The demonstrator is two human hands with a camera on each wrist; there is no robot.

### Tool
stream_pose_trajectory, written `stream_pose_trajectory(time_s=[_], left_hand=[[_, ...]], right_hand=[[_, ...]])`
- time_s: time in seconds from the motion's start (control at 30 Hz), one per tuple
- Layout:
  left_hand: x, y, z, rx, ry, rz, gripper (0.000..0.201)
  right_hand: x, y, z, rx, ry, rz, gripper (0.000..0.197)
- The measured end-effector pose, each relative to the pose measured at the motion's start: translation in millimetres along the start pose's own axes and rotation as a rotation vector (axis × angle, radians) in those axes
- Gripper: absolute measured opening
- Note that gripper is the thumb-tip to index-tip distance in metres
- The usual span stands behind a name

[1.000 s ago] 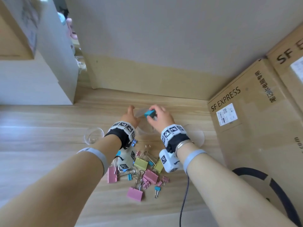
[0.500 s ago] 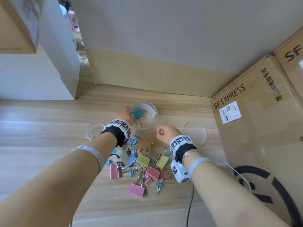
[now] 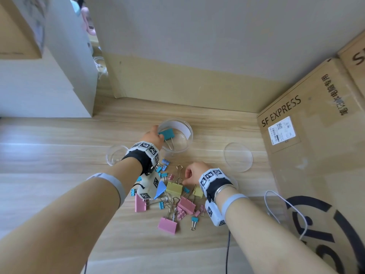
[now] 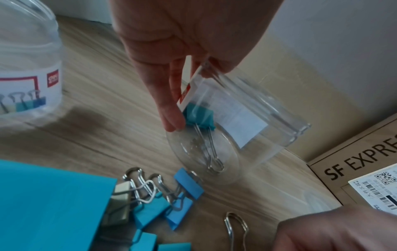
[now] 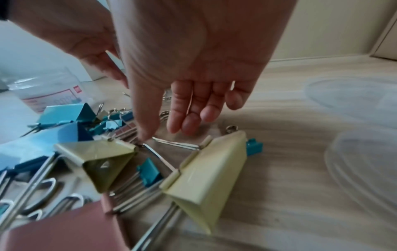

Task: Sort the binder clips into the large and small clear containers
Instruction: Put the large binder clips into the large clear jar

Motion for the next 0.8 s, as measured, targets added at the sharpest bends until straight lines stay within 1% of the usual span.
stream_pose_trajectory(time_s=[0.03,0.07,0.1,0.17,0.23,0.3,0.37,0.4,0.43,0.5,0.57,0.7,0.73,0.8], left_hand=[[0,0,0,0.001,0.000,0.001,0.043],[0,1,0,0.001,0.003,0.002,0.043],[0,1,0,0.000,0.006,0.003,0.044],[0,1,-1,-0.001,0.009,0.001,0.045],[0,0,-1,0.000,0.010,-0.003,0.045],[0,0,-2,0.005,0.010,-0.004,0.045],[-1,0,-2,0.013,0.011,-0.001,0.044],[-1,0,-2,0.014,0.011,0.001,0.044],[-1,0,-2,0.013,0.011,0.001,0.044],[-2,0,-2,0.012,0.011,-0.001,0.044],[-2,0,-2,0.007,0.012,-0.008,0.044],[0,0,-2,-0.002,0.026,-0.020,0.042],[0,0,-3,-0.008,0.028,-0.021,0.041],[1,0,-3,-0.022,0.032,-0.025,0.040]], right_hand=[[1,1,1,0.010,-0.004,-0.017,0.023],[2,2,2,0.043,-0.011,-0.043,0.027],[3,3,1,0.085,-0.024,-0.063,0.026],[4,5,1,0.126,-0.038,-0.065,0.017],[4,5,1,0.099,-0.047,-0.033,0.004],[4,1,4,0.022,-0.028,-0.008,0.004],[4,-3,8,-0.035,-0.010,-0.017,0.023],[4,-4,9,-0.028,-0.008,-0.037,0.032],[5,-3,9,0.020,-0.012,-0.060,0.037],[3,3,8,0.154,-0.018,-0.089,0.033],[2,9,6,0.165,-0.012,-0.079,0.021],[6,1,6,0.015,-0.029,0.019,0.008],[9,-5,7,-0.065,-0.032,0.042,0.010],[18,-24,7,-0.299,-0.039,0.061,0.008]])
Point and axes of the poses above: each hand's wrist, its own x-axis away from the middle knuckle, its own y-axis out of the palm, z = x × y, the point moved 1 cm from there along -x, towards the middle knuckle, and after that the axes turned 5 degrees about y, right-handed, at the moved point
